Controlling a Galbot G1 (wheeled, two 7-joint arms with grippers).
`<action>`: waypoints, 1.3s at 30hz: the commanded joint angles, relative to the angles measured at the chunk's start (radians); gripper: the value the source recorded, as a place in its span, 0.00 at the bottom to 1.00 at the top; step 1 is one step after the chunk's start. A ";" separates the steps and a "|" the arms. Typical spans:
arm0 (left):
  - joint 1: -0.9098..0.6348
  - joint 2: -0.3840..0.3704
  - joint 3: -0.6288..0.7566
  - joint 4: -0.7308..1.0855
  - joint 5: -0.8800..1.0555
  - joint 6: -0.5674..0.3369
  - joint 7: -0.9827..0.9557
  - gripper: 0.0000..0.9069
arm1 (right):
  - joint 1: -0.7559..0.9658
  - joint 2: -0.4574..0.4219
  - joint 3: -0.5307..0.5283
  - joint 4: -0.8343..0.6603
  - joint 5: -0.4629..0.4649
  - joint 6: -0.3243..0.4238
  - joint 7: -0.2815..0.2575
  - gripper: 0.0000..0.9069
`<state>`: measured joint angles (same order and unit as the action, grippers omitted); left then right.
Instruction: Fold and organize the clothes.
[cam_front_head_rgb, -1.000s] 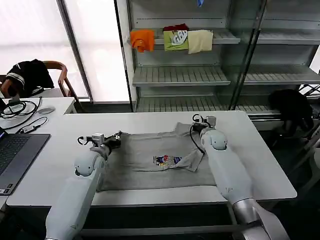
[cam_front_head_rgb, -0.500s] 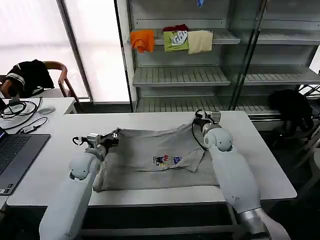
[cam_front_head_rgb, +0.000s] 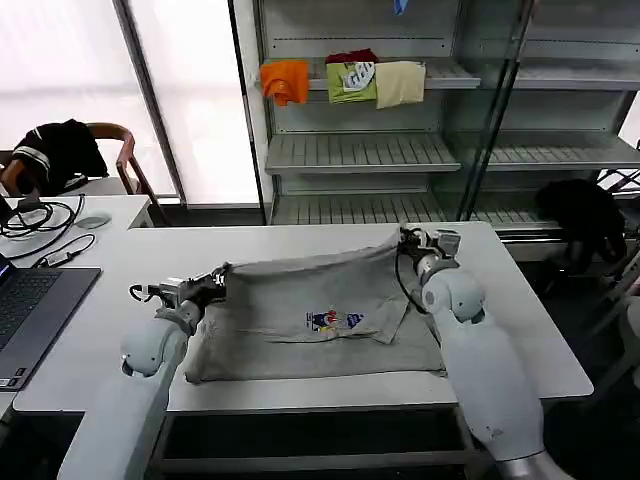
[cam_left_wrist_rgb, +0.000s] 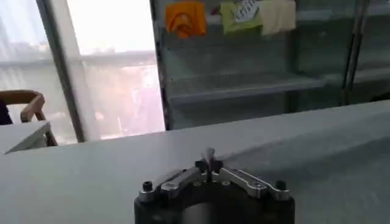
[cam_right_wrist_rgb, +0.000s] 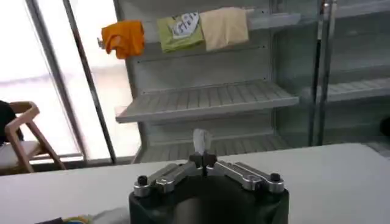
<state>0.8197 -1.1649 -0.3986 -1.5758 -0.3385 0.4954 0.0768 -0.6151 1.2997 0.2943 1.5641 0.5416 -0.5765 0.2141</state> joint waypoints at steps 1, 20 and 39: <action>0.096 0.023 -0.026 -0.102 0.001 -0.003 0.002 0.02 | -0.118 -0.025 0.025 0.177 0.021 -0.002 0.007 0.00; 0.279 0.021 -0.061 -0.230 0.039 -0.019 0.014 0.02 | -0.442 -0.056 0.130 0.394 0.018 0.002 0.015 0.00; 0.376 0.003 -0.084 -0.275 0.083 -0.032 0.031 0.02 | -0.601 -0.051 0.157 0.412 -0.025 0.039 0.019 0.00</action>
<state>1.1449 -1.1567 -0.4788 -1.8314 -0.2725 0.4666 0.1042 -1.1375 1.2494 0.4430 1.9604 0.5320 -0.5448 0.2319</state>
